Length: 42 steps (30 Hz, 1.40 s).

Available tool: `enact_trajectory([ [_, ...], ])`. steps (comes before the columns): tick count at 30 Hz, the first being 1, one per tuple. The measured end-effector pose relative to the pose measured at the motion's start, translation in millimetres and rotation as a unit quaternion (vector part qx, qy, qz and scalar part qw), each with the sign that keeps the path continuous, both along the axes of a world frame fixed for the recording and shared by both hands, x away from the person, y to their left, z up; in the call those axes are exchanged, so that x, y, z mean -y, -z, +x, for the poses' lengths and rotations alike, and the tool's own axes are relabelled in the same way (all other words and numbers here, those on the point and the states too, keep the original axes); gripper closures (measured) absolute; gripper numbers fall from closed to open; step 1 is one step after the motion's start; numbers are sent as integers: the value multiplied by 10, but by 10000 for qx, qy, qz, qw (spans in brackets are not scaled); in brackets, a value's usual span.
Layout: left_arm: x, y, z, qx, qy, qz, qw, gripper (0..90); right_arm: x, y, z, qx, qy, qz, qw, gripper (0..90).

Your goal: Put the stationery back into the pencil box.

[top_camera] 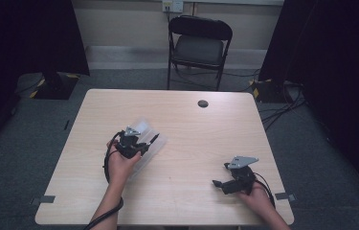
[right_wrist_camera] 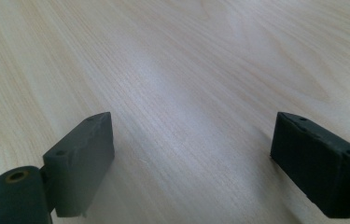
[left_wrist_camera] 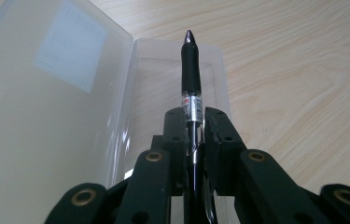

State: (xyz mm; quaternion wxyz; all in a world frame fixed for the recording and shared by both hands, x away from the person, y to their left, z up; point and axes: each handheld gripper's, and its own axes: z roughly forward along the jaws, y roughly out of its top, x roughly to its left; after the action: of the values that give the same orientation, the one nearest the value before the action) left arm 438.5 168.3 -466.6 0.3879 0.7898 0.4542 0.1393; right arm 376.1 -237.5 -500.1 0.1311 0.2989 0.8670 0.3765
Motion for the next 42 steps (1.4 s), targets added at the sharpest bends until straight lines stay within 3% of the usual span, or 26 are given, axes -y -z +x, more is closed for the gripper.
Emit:
enact_trajectory([
  [10,12,57,0,-47,-69,-52,10000,798,0,0,0,-1,1,0,10000,124],
  [23,19,120,6,-94,-107,131,9998,797,0,0,0,0,0,0,10000,125],
  [30,18,149,2,-80,-216,24,9997,790,0,0,0,-1,0,0,10000,125],
  [32,-1,139,-5,-92,-106,11,9999,771,0,0,0,0,0,0,10000,125],
  [34,9,137,-16,-15,-209,-64,9998,739,-1,1,0,-1,-1,3,10000,125],
  [37,-6,106,-39,-4,-170,-136,9998,701,0,0,0,-1,0,0,10000,125],
  [42,-21,46,-91,104,-92,-118,9998,603,0,0,0,0,0,0,10000,125],
])
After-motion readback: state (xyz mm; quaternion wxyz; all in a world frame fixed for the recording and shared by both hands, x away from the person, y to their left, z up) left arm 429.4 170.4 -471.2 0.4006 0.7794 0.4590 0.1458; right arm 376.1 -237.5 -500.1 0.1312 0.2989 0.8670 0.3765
